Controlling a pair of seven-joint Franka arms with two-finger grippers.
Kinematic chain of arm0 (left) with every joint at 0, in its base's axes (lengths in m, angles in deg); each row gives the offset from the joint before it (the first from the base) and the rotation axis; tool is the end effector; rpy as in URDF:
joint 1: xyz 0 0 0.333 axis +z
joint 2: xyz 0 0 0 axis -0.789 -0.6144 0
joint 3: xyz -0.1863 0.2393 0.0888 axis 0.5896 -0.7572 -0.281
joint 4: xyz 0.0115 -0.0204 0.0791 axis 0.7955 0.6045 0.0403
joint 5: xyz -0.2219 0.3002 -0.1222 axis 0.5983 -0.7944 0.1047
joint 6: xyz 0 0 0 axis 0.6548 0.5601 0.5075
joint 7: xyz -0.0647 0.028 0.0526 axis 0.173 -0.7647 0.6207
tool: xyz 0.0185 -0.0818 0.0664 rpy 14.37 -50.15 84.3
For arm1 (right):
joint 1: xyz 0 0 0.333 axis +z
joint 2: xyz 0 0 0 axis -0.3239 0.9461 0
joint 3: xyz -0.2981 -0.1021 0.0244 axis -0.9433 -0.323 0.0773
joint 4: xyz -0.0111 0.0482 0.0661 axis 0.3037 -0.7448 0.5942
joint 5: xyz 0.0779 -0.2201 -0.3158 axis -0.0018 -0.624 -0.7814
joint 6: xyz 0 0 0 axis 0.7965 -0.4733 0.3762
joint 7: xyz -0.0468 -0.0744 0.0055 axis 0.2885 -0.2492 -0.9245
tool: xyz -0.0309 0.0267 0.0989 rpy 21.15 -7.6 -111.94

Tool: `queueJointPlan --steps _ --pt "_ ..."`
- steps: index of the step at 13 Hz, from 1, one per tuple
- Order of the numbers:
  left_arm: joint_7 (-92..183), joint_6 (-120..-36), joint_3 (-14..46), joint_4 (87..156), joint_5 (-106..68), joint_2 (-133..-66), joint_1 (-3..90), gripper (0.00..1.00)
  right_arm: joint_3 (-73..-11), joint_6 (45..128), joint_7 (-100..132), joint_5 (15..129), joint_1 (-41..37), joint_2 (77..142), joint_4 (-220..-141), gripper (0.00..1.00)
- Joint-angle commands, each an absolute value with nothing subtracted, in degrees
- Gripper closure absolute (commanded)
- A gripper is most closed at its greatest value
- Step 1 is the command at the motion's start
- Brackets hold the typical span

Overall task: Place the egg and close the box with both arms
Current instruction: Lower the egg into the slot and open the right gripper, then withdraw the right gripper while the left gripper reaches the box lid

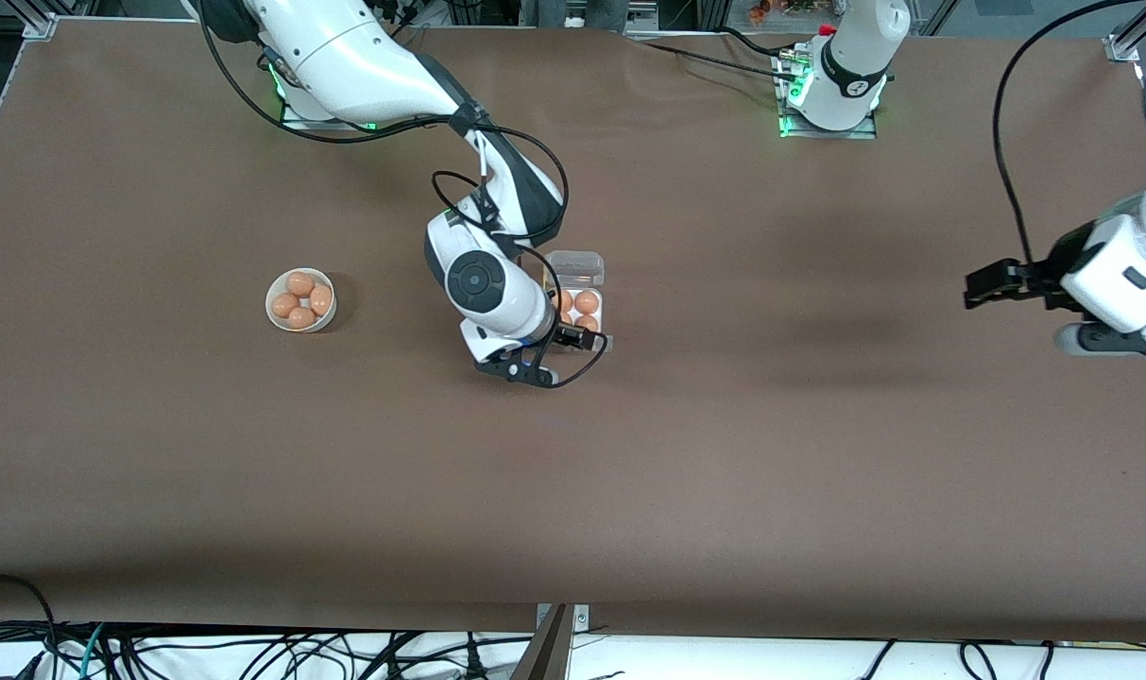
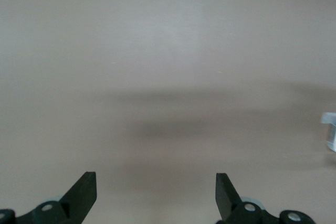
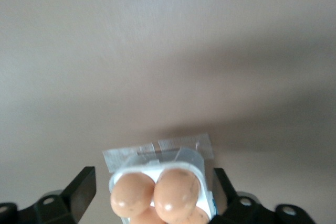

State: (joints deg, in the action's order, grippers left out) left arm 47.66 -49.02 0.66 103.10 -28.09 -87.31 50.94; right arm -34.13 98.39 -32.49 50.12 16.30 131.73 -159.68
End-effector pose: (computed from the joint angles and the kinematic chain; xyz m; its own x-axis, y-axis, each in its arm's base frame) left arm 0.6181 -0.0423 0.5578 0.9940 0.0032 -0.1096 0.0042 -1.0000 0.0089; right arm 0.5880 0.4554 0.2450 0.9578 -0.2479 -0.1454 -0.2737 -0.9411 -0.1988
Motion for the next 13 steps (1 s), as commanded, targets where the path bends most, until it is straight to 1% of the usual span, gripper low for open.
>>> queueJointPlan --steps 1,3,4,6,9,12,13 --pt "41.3 -48.3 5.6 102.3 -26.3 -87.7 48.9 0.00 -34.5 96.2 -25.4 49.3 12.6 130.2 -158.5 0.00" --pt "33.8 -48.3 8.0 102.7 -24.3 -88.9 46.4 0.02 -34.6 93.3 -22.7 49.0 9.4 127.3 -158.6 0.00" --pt "29.4 -48.2 8.2 102.7 -23.9 -89.2 43.9 0.06 -36.2 90.9 -22.0 48.8 8.4 125.6 -158.6 0.00" --pt "18.5 -46.7 8.2 102.6 -23.4 -90.6 37.7 0.27 -41.1 85.1 -13.9 48.8 7.6 122.8 -158.8 0.00" --pt "10.8 -43.9 8.2 102.6 -17.7 -93.7 30.2 0.70 -48.1 79.0 -8.9 48.9 7.6 118.8 -158.9 0.00" --pt "3.4 -43.8 8.1 102.2 -14.5 -99.1 24.4 0.87 -52.5 76.5 -5.9 49.1 6.9 116.7 -158.9 0.00" --pt "1.8 -43.9 8.2 102.2 -13.1 -100.7 23.9 0.91 -52.7 75.9 -6.1 48.0 6.8 115.6 -158.9 0.00"
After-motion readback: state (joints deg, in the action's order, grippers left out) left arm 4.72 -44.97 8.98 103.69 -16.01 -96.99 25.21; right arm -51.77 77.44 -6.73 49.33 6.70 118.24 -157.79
